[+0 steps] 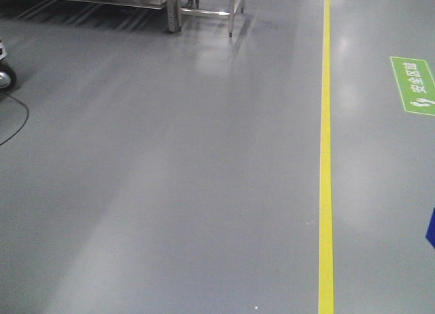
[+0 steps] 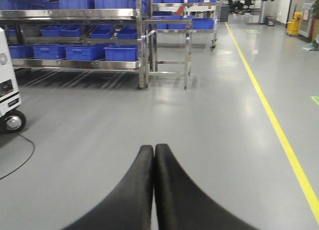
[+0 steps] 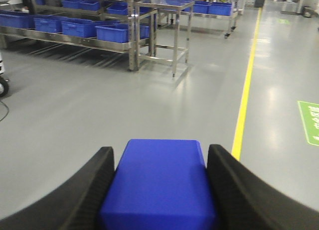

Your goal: Pour parts from conveyor to right shelf

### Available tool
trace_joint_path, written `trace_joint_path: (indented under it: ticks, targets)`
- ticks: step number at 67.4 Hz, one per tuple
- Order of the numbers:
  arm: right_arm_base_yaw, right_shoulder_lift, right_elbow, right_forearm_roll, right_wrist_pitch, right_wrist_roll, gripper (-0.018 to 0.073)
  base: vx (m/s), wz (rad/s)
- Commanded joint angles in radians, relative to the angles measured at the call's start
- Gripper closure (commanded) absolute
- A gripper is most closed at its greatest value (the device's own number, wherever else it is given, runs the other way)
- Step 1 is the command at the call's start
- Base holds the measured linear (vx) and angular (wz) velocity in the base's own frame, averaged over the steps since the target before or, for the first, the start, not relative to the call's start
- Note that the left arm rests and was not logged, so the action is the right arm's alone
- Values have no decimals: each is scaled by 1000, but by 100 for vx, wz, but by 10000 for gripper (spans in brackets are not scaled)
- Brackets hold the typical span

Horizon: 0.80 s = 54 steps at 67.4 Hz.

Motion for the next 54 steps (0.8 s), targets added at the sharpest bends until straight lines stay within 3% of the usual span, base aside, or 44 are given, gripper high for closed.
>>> trace_joint_path:
  ticks: [1, 54]
  targets:
    - [39, 12, -27, 13, -81, -7, 565, 23, -20]
    - [47, 12, -27, 14, -78, -7, 565, 36, -9]
